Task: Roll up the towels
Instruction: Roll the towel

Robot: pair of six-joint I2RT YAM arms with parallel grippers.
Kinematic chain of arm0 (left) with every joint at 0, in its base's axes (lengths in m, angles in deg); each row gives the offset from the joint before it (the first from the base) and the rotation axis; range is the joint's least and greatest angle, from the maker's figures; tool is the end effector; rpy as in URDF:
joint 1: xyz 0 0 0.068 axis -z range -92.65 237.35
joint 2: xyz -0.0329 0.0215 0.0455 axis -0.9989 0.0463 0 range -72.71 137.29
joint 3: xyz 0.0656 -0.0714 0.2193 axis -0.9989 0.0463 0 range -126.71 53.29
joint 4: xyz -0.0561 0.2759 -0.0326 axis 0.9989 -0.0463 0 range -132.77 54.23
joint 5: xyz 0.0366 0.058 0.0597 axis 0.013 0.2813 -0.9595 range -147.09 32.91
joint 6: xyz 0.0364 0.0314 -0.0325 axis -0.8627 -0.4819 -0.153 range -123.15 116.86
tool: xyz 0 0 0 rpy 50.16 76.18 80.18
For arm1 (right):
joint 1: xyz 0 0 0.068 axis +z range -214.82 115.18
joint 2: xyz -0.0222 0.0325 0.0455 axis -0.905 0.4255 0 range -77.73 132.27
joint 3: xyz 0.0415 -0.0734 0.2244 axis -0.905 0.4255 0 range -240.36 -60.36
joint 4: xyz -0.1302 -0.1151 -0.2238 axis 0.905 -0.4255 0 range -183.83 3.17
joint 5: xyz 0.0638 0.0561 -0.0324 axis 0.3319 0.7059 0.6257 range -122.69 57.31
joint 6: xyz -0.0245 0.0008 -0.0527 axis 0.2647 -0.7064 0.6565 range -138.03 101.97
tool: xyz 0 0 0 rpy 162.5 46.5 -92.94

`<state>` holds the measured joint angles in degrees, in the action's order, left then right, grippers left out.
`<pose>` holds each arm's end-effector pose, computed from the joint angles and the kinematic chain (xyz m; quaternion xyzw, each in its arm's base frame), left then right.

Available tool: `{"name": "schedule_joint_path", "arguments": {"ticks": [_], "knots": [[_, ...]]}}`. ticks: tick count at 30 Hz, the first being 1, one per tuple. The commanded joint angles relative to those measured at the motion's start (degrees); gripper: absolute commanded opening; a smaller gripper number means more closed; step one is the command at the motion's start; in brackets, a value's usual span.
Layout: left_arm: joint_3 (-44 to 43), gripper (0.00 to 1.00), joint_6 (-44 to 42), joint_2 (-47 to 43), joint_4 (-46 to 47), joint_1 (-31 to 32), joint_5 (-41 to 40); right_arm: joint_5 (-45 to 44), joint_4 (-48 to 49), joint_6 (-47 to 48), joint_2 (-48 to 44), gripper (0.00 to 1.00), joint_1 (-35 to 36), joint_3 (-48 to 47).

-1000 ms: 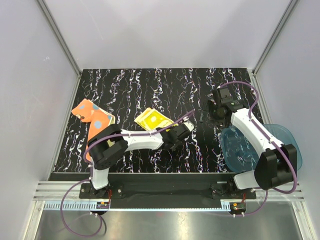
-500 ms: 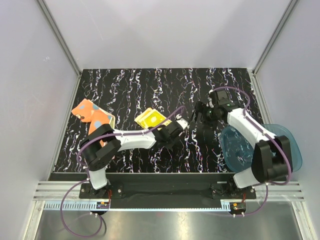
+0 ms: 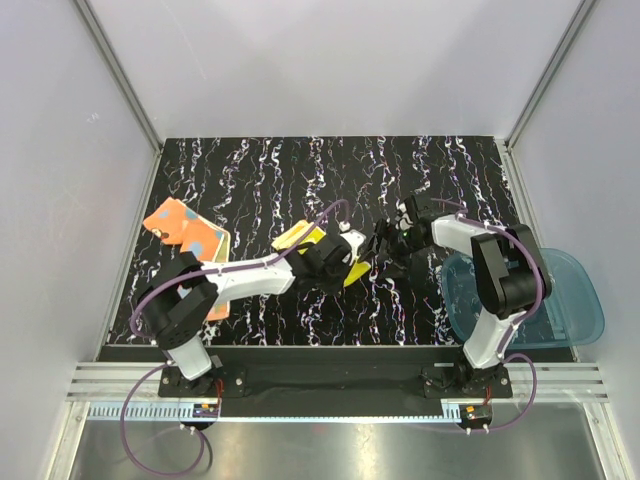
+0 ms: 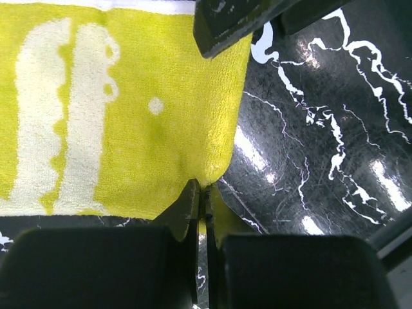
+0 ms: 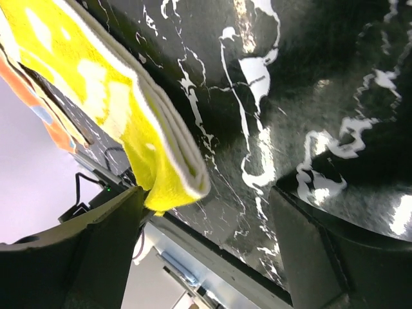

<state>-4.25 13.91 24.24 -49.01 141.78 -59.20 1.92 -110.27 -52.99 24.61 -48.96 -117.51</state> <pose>0.2125 -0.2946 0.1257 0.2979 0.8991 -0.1728 0.2701 0.3206 0.1158 0.0889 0.1013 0.9343 0.3400 0.0344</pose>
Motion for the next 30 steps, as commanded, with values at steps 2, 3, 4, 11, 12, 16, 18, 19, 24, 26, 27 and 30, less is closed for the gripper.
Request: {"name": "schedule_joint_path", "arguments": {"ticks": [2, 3, 4, 11, 12, 16, 18, 19, 24, 26, 27, 30], "knots": [[1.9, 0.00, 1.7, -3.5, 4.0, -1.7, 4.7, 2.8, 4.4, -1.6, 2.1, 0.84, 1.5, -0.2], [2.2, 0.00, 1.8, -3.7, 4.3, -1.8, 5.1, 2.8, 4.7, -1.9, 2.5, 0.83, 1.5, -0.2], [2.3, 0.00, 2.0, -4.0, 4.4, -2.0, 5.6, 2.9, 5.2, -2.2, 2.9, 0.82, 1.7, -0.2], [3.0, 0.00, 2.6, -4.5, 5.7, -2.8, 7.8, 3.0, 7.1, -3.3, 6.2, 0.65, 2.3, -1.5], [3.3, 0.00, 2.9, -4.7, 5.8, -2.9, 8.2, 2.9, 7.0, -3.2, 6.5, 0.58, 2.2, -1.9], [3.8, 0.00, 3.4, -5.1, 6.4, -3.5, 9.3, 2.2, 6.2, -2.5, 6.6, 0.37, 2.3, -2.8], [4.0, 0.00, 3.5, -5.2, 6.6, -3.6, 9.6, 1.4, 5.3, -2.0, 6.6, 0.29, 2.2, -3.6], [4.1, 0.00, 3.5, -5.3, 6.6, -3.5, 9.9, 1.2, 5.1, -1.7, 6.7, 0.21, 2.3, -3.8], [4.8, 0.00, 3.2, -6.0, 5.9, -3.6, 9.9, -1.6, 1.7, 0.0, 6.6, 0.02, 2.3, -6.1], [5.0, 0.00, 3.1, -6.0, 5.2, -3.6, 9.4, -1.8, 0.6, 0.2, 6.4, 0.00, 2.3, -6.9], [5.2, 0.00, 2.9, -6.0, 4.9, -3.5, 9.2, -2.0, 0.3, 0.7, 6.3, 0.00, 2.2, -7.2], [6.1, 0.00, 2.6, -5.8, 4.4, -3.2, 8.2, -2.4, -1.2, 1.3, 6.2, 0.00, 2.2, -8.4]]}}
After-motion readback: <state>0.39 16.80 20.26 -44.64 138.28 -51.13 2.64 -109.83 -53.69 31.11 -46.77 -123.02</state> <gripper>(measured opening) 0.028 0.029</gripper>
